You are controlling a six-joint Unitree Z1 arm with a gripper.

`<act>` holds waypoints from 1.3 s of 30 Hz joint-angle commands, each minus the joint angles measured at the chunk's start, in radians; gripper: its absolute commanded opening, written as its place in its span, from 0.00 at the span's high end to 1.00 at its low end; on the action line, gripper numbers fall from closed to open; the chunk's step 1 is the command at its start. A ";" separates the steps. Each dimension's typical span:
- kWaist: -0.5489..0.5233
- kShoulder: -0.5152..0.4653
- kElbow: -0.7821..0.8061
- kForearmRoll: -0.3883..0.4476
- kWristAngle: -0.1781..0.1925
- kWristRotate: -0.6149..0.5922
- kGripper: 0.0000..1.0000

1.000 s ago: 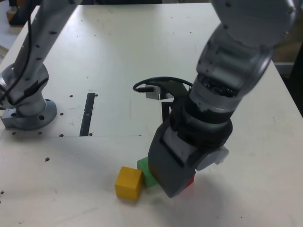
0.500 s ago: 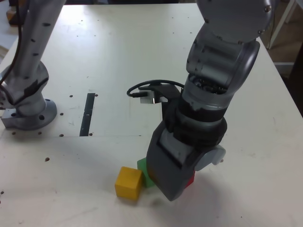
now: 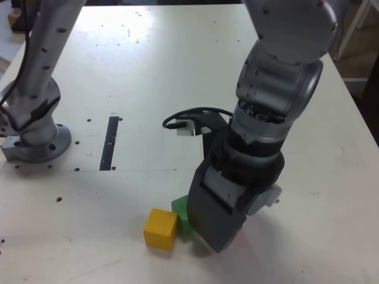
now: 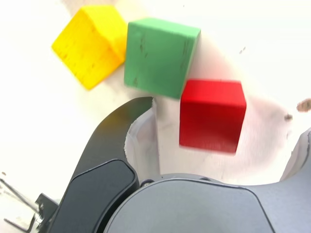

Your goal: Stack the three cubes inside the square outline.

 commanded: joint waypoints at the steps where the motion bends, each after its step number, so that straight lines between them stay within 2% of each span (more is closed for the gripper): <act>1: 0.007 -0.015 0.024 -0.022 0.000 0.008 0.01; 6: 0.011 -0.034 0.067 -0.064 -0.005 0.015 0.02; 11: 0.011 -0.056 0.104 -0.084 -0.014 0.016 0.09; 20: 0.010 -0.055 0.101 -0.052 -0.005 0.033 0.20; 28: 0.010 -0.032 0.062 0.003 -0.008 0.037 0.39; 39: 0.007 -0.016 0.046 -0.004 -0.014 0.059 0.40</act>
